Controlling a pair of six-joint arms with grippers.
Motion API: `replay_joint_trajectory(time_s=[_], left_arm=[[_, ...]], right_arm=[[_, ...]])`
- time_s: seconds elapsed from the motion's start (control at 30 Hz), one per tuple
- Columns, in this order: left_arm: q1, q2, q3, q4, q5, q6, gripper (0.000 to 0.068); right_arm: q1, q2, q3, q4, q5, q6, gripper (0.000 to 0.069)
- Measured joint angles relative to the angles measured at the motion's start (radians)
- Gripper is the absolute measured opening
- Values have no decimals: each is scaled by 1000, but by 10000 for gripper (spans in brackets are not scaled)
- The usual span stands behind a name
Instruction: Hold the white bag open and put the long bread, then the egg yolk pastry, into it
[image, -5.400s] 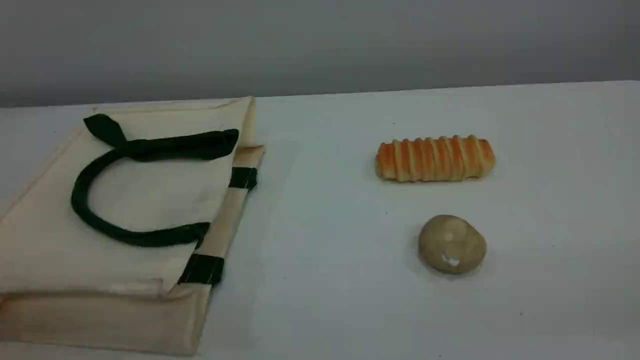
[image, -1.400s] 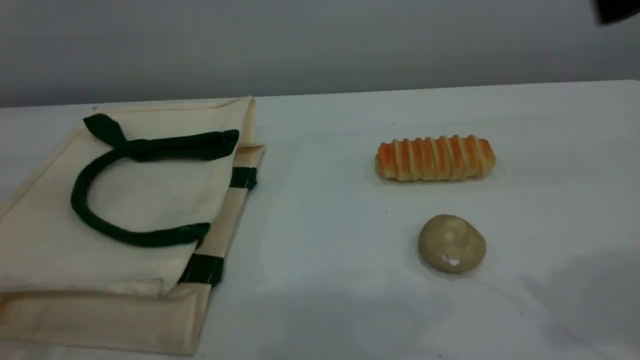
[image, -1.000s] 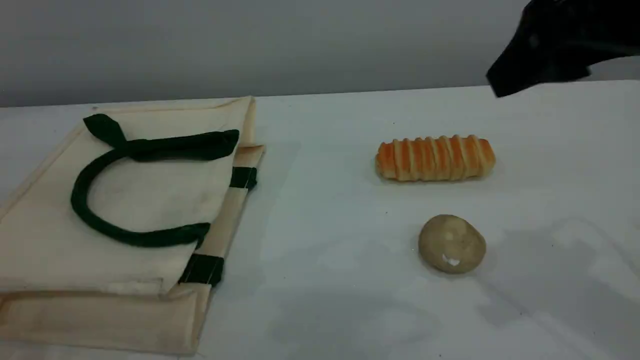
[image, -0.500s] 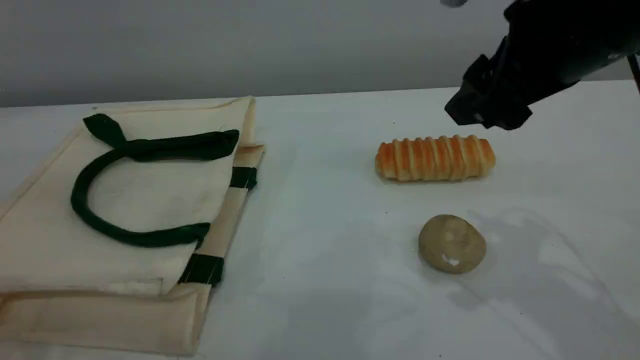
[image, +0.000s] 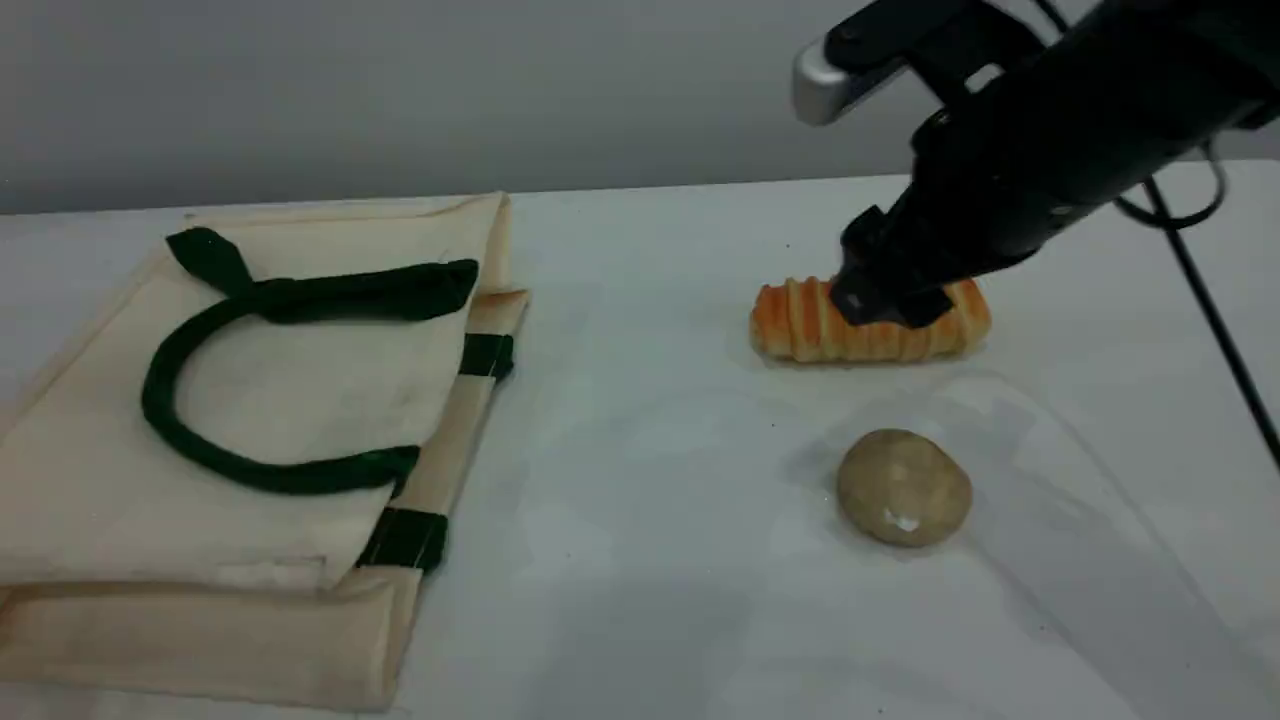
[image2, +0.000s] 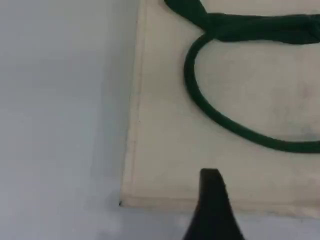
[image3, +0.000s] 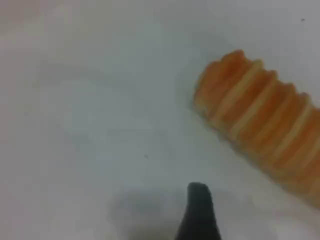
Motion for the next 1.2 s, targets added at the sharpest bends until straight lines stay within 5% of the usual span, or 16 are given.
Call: replay_joint_trajectory(time_s=[0.57,1.2], left_arm=[[0,0,0,0,4,0,453],[0,0,0,0,8,0,453]], right_arm=[[-1,226,-239,113,10,0,491],[-3,395,-339,123,-85,-7,491]])
